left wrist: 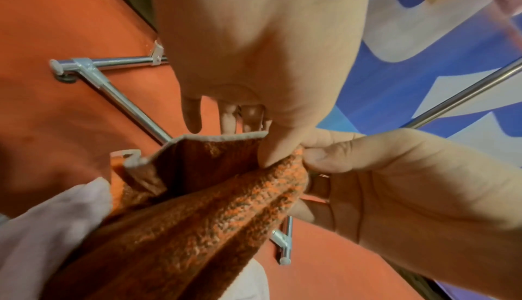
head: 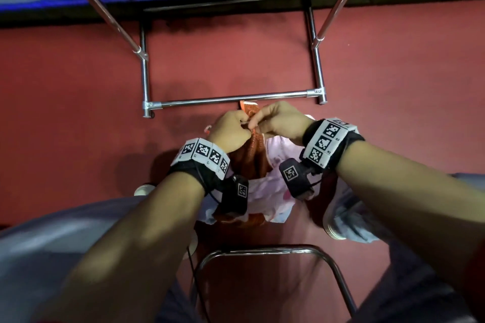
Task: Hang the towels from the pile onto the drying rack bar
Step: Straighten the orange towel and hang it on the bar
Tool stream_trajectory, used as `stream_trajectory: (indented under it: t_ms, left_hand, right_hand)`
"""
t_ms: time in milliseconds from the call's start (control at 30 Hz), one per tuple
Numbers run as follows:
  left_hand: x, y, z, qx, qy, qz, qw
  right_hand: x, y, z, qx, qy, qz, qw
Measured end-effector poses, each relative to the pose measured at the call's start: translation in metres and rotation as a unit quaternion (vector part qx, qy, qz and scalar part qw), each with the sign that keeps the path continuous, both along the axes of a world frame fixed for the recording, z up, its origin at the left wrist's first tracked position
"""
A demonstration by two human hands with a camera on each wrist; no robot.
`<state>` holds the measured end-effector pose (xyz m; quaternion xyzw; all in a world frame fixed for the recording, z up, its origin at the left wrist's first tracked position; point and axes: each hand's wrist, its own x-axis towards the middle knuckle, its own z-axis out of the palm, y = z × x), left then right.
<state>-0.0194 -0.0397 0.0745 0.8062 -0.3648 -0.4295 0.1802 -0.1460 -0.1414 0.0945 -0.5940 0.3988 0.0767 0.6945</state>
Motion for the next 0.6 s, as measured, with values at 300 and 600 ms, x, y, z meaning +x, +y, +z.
stream_trajectory:
  t_ms: [300,600]
  left_hand:
    - [-0.002,-0.006,0.094,-0.143,-0.01,0.049,0.989]
    - [-0.034,-0.006,0.212,-0.277,-0.036,0.044,0.959]
  right_hand:
    - [-0.005,0.002,0.095,-0.029,-0.123,-0.063,0.99]
    - [-0.032,0.011,0.188,-0.091,-0.211,-0.09,0.969]
